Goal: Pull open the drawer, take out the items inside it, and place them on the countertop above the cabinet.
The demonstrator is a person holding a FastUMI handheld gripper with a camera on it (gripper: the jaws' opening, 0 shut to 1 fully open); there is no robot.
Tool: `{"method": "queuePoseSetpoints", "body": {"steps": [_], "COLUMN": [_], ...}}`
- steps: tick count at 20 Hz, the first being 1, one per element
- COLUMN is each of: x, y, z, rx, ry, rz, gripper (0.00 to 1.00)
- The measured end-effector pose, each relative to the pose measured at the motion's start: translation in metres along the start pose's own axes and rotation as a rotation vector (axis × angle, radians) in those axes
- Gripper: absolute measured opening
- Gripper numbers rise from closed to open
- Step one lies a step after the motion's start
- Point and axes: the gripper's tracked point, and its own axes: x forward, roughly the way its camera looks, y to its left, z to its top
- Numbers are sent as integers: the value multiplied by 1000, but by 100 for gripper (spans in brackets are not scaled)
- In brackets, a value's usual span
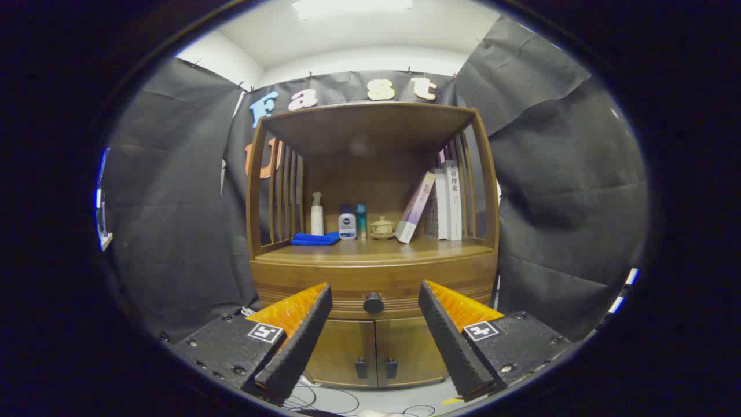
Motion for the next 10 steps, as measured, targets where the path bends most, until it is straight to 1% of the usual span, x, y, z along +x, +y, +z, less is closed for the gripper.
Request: {"method": "queuePoseSetpoints", "body": {"steps": [2,10], "x": [-2,5], "y": [3,14], "z": [1,-18], "rx": [2,-10], "ry": [-4,39], "rz": [3,17], "gripper": [99,99]}}
